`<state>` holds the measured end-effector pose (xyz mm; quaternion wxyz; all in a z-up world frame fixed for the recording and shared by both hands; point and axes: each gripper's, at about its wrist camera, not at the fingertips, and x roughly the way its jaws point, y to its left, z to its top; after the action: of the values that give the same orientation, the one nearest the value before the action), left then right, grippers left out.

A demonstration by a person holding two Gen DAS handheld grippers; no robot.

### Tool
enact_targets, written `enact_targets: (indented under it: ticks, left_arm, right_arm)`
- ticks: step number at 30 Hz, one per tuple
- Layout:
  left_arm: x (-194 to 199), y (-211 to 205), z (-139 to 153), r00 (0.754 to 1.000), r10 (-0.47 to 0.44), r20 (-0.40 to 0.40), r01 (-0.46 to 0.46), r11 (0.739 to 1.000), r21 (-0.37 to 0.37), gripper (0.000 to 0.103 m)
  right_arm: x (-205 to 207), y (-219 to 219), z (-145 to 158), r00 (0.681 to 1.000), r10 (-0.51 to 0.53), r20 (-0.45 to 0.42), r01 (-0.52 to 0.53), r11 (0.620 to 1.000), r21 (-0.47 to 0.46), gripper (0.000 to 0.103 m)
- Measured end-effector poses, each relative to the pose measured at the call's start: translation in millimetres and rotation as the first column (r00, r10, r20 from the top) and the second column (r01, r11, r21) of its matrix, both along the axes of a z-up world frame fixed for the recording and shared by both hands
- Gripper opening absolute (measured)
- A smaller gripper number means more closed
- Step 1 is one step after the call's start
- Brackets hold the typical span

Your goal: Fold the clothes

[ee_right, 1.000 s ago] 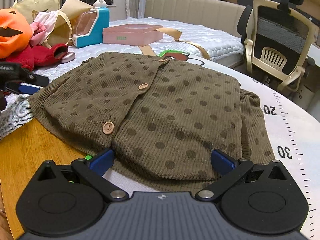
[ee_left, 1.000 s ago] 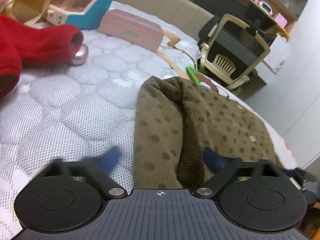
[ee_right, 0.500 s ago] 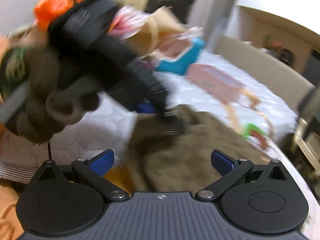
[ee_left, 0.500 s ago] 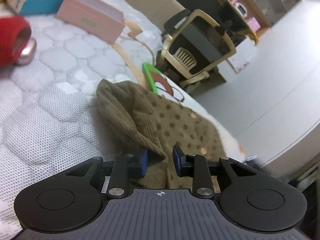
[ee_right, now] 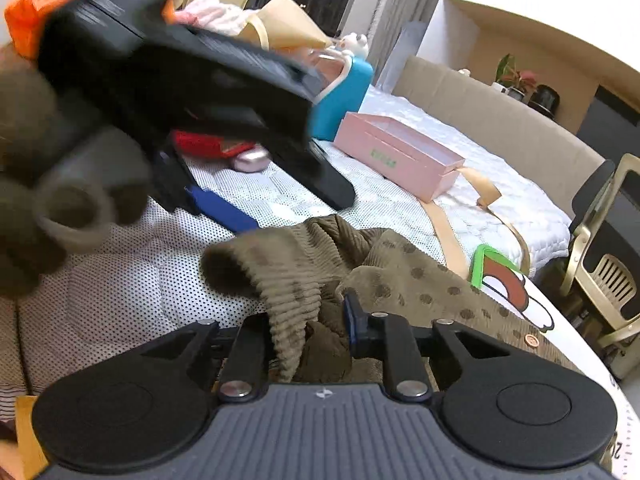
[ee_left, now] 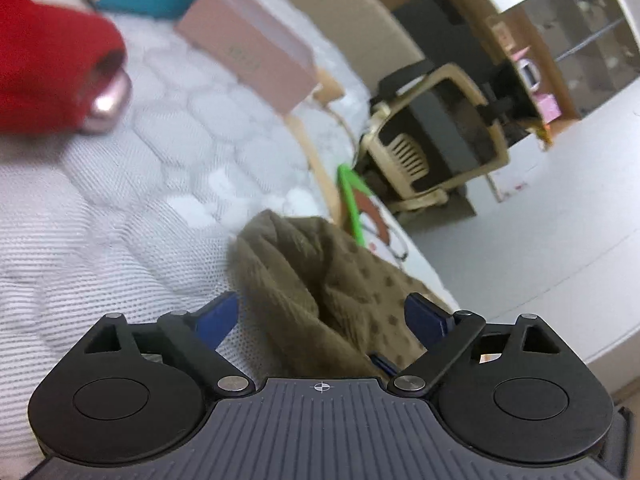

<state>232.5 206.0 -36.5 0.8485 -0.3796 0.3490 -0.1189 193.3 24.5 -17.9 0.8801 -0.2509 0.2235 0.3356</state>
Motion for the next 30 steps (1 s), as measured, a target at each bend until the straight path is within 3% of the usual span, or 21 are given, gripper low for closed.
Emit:
enact_targets:
  ticks: [4, 5, 6, 8, 10, 12, 14, 16, 18, 20, 22, 25, 28, 30]
  left_arm:
    - [38.9, -32.4, -4.1, 0.999, -0.032, -0.039, 0.033, 0.999, 0.026, 0.092]
    - [44.9, -42.4, 4.4, 0.999, -0.036, -0.03, 0.037, 0.999, 0.036, 0.076]
    - [51.0, -52.3, 12.9, 0.999, -0.04, -0.021, 0.041, 0.998, 0.045, 0.07]
    - [54.4, -86.8, 47.4, 0.99, -0.122, 0.075, 0.117, 0.99, 0.074, 0.069]
    - [57.7, -130.9, 81.5, 0.954, -0.238, 0.181, 0.221, 0.969, 0.109, 0.071]
    - [64.5, -183.4, 105.7, 0.901, -0.353, 0.254, 0.326, 0.934, 0.144, 0.08]
    - [75.4, -234.7, 116.0, 0.85, -0.457, 0.263, 0.425, 0.889, 0.171, 0.084]
    - [78.7, -259.2, 127.8, 0.82, -0.504, 0.271, 0.468, 0.863, 0.191, 0.085]
    - [76.4, -272.6, 140.2, 0.796, -0.529, 0.293, 0.486, 0.848, 0.213, 0.094]
    - [66.0, -262.6, 149.2, 0.798, -0.513, 0.317, 0.445, 0.856, 0.264, 0.096]
    - [56.7, -250.5, 145.0, 0.836, -0.47, 0.284, 0.359, 0.859, 0.365, 0.096]
    - [49.9, -235.3, 106.0, 0.906, -0.393, 0.155, 0.273, 0.825, 0.494, 0.096]
    - [48.1, -227.9, 60.9, 0.919, -0.39, 0.048, 0.32, 0.814, 0.484, 0.093]
    - [45.9, -230.6, 37.7, 0.91, -0.414, 0.002, 0.366, 0.806, 0.465, 0.082]
  right_arm:
    - [-0.5, -17.3, 3.8, 1.0, -0.008, 0.0, 0.008, 0.999, 0.052, 0.015]
    - [0.1, -24.0, 6.9, 1.0, -0.014, 0.006, 0.013, 0.997, 0.071, 0.015]
    - [0.7, -30.7, 10.0, 1.0, -0.02, 0.012, 0.019, 0.996, 0.089, 0.014]
    - [1.8, -56.0, 24.0, 0.998, -0.058, 0.038, 0.051, 0.987, 0.15, 0.014]
    - [2.2, -94.0, 43.4, 0.99, -0.124, 0.061, 0.108, 0.969, 0.223, 0.014]
    - [2.7, -135.8, 57.8, 0.975, -0.208, 0.073, 0.18, 0.943, 0.279, 0.014]
    - [11.0, -173.7, 55.5, 0.953, -0.301, 0.039, 0.277, 0.915, 0.293, 0.014]
    - [22.1, -210.0, 47.0, 0.918, -0.396, -0.01, 0.382, 0.878, 0.288, 0.014]
    - [36.8, -239.2, 28.1, 0.878, -0.469, -0.094, 0.476, 0.841, 0.256, 0.012]
    - [45.5, -259.2, 7.9, 0.84, -0.514, -0.173, 0.541, 0.814, 0.212, 0.006]
    - [46.0, -273.6, -3.7, 0.825, -0.523, -0.216, 0.561, 0.804, 0.197, 0.006]
    - [37.6, -291.0, 0.4, 0.829, -0.518, -0.209, 0.555, 0.807, 0.201, 0.007]
    - [29.8, -305.6, 22.9, 0.82, -0.56, -0.122, 0.572, 0.789, 0.222, 0.019]
    - [24.3, -311.1, 41.5, 0.814, -0.577, -0.062, 0.571, 0.777, 0.265, 0.022]
